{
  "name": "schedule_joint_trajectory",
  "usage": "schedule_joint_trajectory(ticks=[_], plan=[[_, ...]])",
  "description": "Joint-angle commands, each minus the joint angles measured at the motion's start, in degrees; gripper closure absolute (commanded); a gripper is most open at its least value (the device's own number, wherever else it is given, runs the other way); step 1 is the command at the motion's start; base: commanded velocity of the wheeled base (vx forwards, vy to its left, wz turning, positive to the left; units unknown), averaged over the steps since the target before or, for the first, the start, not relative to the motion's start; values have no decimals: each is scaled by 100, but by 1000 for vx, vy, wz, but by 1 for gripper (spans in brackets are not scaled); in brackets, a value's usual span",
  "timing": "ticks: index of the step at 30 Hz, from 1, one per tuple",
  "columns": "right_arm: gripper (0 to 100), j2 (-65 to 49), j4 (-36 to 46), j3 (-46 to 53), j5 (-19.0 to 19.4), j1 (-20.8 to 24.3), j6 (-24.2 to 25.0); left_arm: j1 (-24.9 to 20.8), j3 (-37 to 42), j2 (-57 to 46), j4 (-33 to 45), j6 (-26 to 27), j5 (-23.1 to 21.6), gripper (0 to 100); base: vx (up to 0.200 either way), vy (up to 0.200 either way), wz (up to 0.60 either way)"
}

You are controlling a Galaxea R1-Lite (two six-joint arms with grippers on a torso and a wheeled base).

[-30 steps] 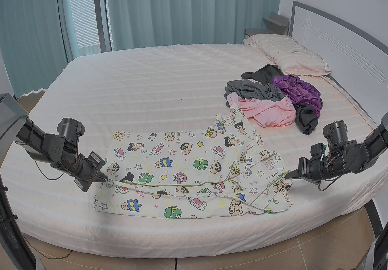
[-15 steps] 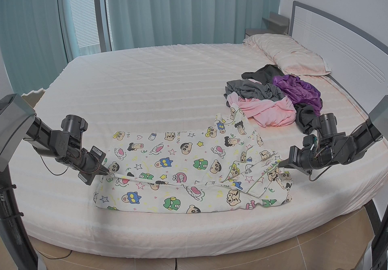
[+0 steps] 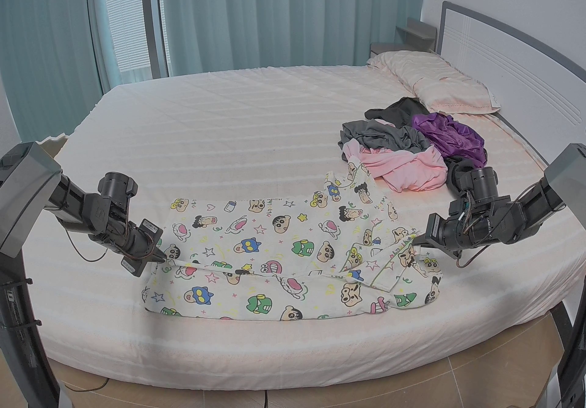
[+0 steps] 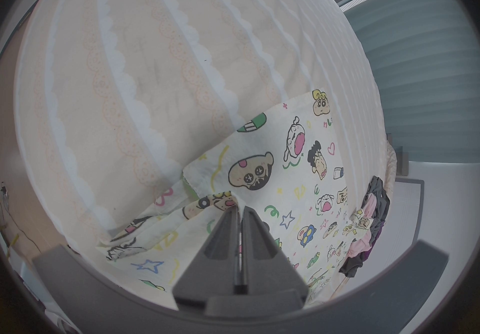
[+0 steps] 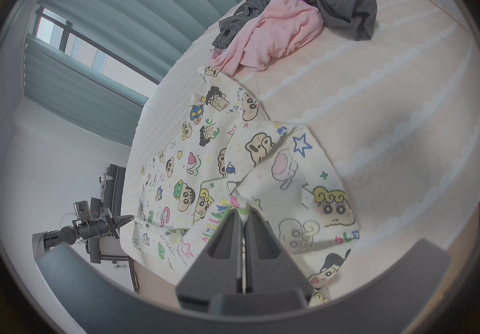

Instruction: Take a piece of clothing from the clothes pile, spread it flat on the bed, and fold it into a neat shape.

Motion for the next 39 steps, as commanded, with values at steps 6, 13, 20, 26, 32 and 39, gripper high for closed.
schedule_joint_trajectory(ticks=[6, 13, 20, 26, 32, 39], plan=[[100, 295, 10, -365, -218, 48, 38, -8, -227, 187, 109, -39, 182, 100, 0, 0, 0], [100, 444, 19, -497, -271, 101, 38, -35, -280, 222, 118, -39, 217, 100, 0, 0, 0], [100, 567, -16, -638, -280, 118, 222, -61, -403, 318, 162, -30, 340, 100, 0, 0, 0], [100, 576, 1, -699, -280, 101, 354, -70, -579, 362, 381, -39, 366, 100, 0, 0, 0], [0, 646, 1, -664, -271, 118, 380, -61, -605, 362, 408, -56, 366, 0, 0, 0, 0], [0, 260, 10, -559, -315, -31, 1110, 194, -500, 81, 566, -74, 287, 0, 0, 0, 0]])
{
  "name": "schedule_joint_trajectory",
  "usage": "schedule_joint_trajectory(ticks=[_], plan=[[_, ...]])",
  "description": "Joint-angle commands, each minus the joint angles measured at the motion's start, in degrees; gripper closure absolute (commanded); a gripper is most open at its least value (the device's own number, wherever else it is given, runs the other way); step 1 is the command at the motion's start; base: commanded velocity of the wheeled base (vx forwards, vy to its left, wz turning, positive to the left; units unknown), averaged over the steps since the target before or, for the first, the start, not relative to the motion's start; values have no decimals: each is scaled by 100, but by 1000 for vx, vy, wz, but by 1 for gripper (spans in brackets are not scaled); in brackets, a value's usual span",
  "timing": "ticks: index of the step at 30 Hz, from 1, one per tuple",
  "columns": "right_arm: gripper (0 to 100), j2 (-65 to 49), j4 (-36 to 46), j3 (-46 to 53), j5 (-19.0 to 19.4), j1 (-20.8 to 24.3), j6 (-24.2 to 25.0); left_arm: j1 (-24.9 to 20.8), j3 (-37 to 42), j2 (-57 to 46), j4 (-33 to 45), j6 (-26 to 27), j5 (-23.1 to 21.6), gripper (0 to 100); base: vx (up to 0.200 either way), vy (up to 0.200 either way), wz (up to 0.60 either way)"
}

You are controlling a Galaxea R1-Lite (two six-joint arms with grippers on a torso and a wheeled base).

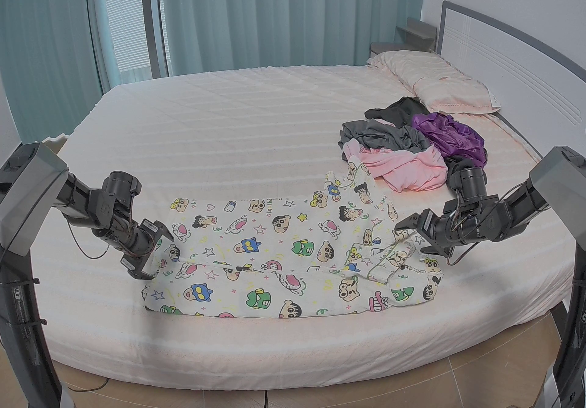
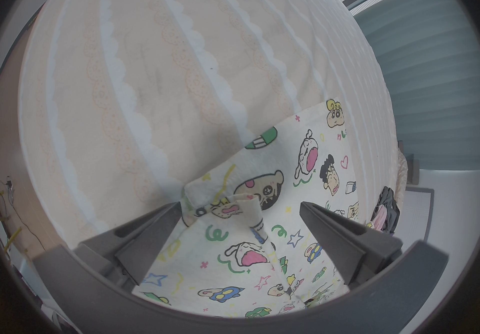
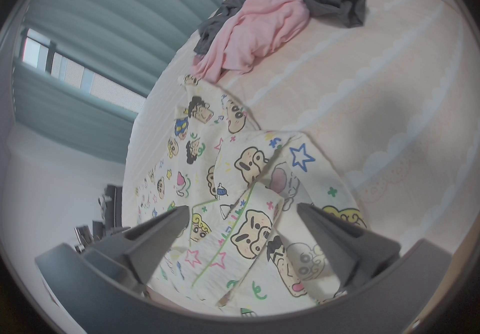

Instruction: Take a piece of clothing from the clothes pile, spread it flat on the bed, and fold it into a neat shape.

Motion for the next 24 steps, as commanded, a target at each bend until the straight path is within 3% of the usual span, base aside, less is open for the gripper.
schedule_joint_trajectory(ticks=[1, 3, 4, 5, 8, 11, 17, 24], plan=[[0, -398, -4, 88, -94, -80, 588, 216, 125, -339, 94, -8, -101, 0, 0, 0, 0], [0, -512, 5, 106, -190, -62, 904, 260, 222, -453, 94, -8, -171, 0, 0, 0, 0], [0, -688, -4, 185, -401, 8, 1466, 321, 450, -699, 76, -8, -347, 0, 0, 0, 0], [0, -758, -13, 246, -489, 70, 1686, 365, 582, -822, 58, -17, -443, 0, 0, 0, 0], [0, -969, -30, 572, -691, 351, 2073, 418, 978, -1165, 32, -26, -681, 0, 0, 0, 0], [0, -969, -65, 818, -858, 623, 2152, 400, 1294, -1402, -73, -228, -716, 0, 0, 0, 0], [0, -451, -92, 739, -1579, 887, 2196, 321, 1813, -1534, -618, -404, -716, 0, 0, 0, 0], [0, -134, -382, 651, -1728, 896, 1932, 242, 1918, -1508, -750, -483, -733, 0, 0, 0, 0]])
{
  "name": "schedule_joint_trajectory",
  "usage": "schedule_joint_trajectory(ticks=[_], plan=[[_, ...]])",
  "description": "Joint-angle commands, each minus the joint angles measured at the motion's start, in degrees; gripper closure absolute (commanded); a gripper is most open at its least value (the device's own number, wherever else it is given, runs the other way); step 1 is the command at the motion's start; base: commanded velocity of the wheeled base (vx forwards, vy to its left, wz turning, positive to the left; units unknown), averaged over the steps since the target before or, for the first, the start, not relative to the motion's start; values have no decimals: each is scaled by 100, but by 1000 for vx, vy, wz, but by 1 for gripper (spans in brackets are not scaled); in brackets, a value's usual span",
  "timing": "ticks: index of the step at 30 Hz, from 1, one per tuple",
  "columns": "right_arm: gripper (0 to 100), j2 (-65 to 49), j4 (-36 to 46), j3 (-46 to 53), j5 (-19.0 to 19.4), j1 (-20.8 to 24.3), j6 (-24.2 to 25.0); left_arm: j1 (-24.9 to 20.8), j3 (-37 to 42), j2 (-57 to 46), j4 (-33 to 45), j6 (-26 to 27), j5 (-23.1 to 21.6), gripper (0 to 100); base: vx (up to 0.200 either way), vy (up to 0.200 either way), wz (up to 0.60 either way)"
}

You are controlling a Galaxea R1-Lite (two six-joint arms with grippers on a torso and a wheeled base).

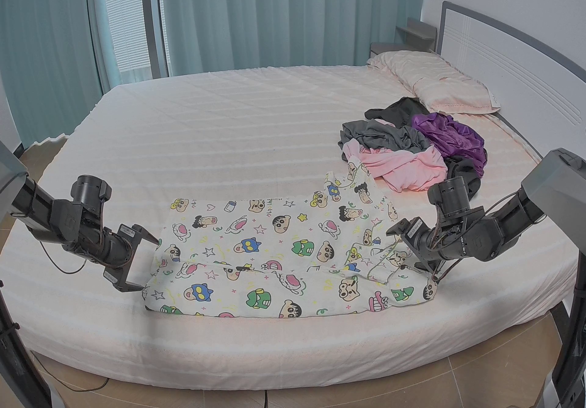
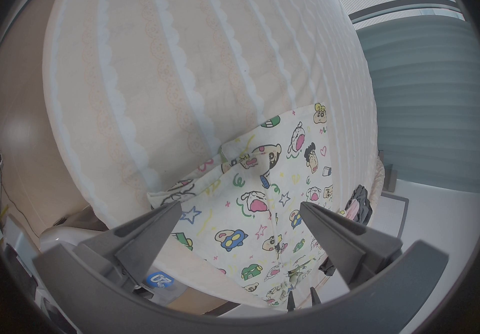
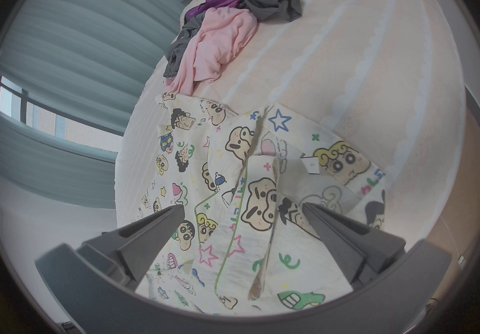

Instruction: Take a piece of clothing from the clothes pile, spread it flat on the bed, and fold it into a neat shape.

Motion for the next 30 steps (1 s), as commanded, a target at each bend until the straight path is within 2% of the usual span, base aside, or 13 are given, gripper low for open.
schedule_joint_trajectory(ticks=[1, 11, 12, 30], plan=[[0, 259, -52, -55, -59, 28, -55, -48, 69, -69, -8, -15, -11, 0, 0, 0, 0], [0, 584, -131, -363, -94, 19, -222, -48, 60, -60, -8, -15, -213, 0, 0, 0, 0], [100, 602, -131, -407, -103, 10, -231, -48, 60, -60, -8, -15, -221, 0, 0, 0, 0], [100, 303, -78, -284, -226, -16, -240, -39, 69, -34, -8, -15, -221, 0, 0, 0, 0]])
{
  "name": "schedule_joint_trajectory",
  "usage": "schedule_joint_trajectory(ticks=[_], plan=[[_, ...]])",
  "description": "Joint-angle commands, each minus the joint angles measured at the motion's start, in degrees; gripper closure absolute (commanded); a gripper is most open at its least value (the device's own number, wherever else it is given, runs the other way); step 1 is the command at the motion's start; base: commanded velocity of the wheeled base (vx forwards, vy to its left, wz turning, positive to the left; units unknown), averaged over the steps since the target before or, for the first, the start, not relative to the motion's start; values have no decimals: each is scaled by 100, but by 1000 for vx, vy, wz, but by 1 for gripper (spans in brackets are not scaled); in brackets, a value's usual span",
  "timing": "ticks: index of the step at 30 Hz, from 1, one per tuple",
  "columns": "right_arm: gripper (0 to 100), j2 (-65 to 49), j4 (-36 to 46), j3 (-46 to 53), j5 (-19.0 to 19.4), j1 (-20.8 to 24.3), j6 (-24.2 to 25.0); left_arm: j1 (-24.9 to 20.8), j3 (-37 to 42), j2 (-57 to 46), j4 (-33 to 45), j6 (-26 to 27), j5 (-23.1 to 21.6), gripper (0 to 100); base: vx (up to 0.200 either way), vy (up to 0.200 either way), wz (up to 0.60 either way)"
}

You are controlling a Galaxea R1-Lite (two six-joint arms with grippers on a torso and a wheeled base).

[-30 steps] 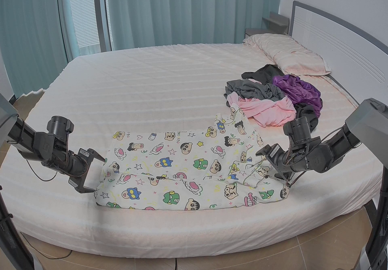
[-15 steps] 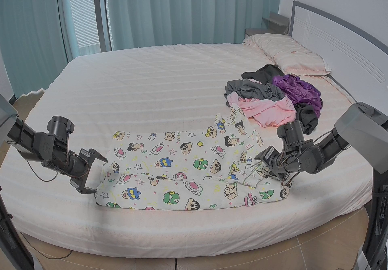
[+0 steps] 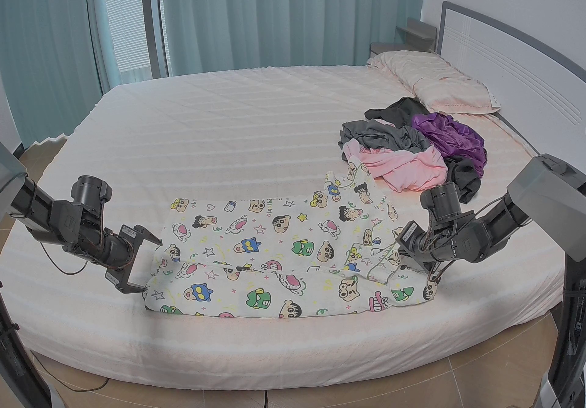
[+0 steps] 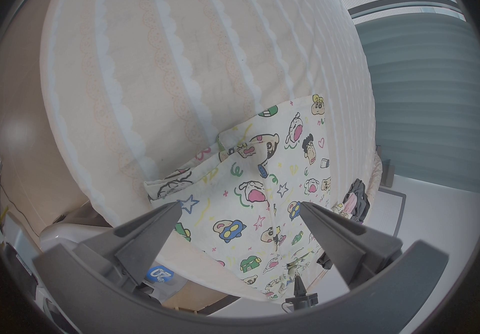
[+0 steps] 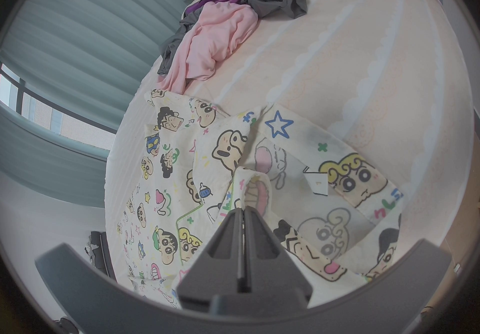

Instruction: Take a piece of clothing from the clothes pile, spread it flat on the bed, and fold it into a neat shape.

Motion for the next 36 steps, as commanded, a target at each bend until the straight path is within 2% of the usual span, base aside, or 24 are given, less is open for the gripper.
schedule_joint_trajectory(ticks=[1, 5, 12, 20, 26, 36], plan=[[100, -387, 56, 66, 3, 28, -8, 6, 2, 20, -2, -1, 2, 0, 0, 0, 0], [100, -677, 170, 58, 3, 46, -52, 6, 11, 20, -2, -1, 2, 0, 0, 0, 0], [100, -1221, 865, -83, 3, 248, -96, 6, 11, 20, -2, -1, -7, 0, 0, 0, 0], [100, -1635, 2359, -883, -6, 538, -149, 6, 11, 20, -2, -1, -16, 0, 0, 0, 0], [100, -1758, 2886, -1164, -32, 670, -166, 6, 11, 37, -2, -1, -86, 0, 0, 0, 0], [100, -2100, 3730, -936, -138, 960, -254, 6, 11, 55, -2, -1, -130, 0, 0, 0, 0]])
